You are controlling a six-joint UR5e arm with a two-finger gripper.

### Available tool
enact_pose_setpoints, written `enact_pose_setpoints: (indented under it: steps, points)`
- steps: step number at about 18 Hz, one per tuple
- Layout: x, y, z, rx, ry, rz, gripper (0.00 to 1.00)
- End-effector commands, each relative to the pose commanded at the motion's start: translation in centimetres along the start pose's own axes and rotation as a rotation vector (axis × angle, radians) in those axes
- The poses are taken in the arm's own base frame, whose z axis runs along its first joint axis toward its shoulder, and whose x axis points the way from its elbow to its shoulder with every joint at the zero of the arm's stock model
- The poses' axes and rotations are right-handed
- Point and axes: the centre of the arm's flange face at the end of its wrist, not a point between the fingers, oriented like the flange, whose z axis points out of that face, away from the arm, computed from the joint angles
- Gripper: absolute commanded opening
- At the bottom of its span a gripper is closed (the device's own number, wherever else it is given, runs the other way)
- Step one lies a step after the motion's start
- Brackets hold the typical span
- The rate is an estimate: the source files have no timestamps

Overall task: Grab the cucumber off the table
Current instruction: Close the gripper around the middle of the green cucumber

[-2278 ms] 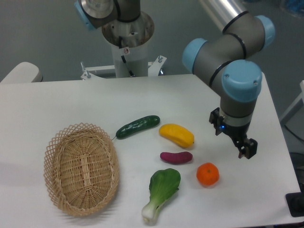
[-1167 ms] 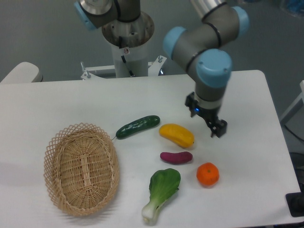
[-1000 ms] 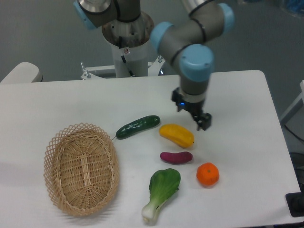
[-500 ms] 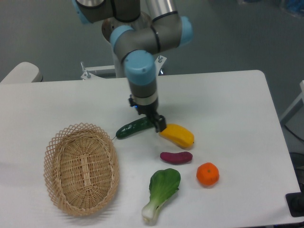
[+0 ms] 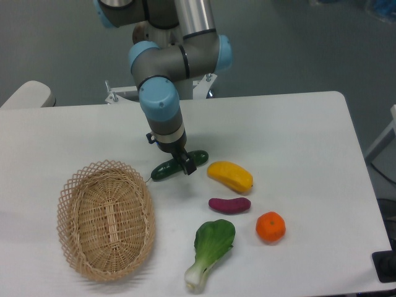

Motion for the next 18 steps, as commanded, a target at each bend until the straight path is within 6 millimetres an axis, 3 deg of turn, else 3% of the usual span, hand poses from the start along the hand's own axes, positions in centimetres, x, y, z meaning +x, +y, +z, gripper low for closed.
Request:
enact_pose_setpoints:
  steps: [10, 12, 13, 15, 18]
  points:
    - [-0.2, -0.4, 2.2, -0.014, 0.040, 0.006, 0.97]
    - [-0.4, -0.5, 2.0, -0.011, 0.036, 0.011, 0.55]
    - [-0.5, -0.5, 2.1, -0.012, 0.038, 0.015, 0.39]
    - [-0.8, -0.3, 1.8, -0.009, 0.031, 0.014, 0.24]
    - [-1.9, -0.2, 0.7, 0.001, 0.008, 0.008, 0.17]
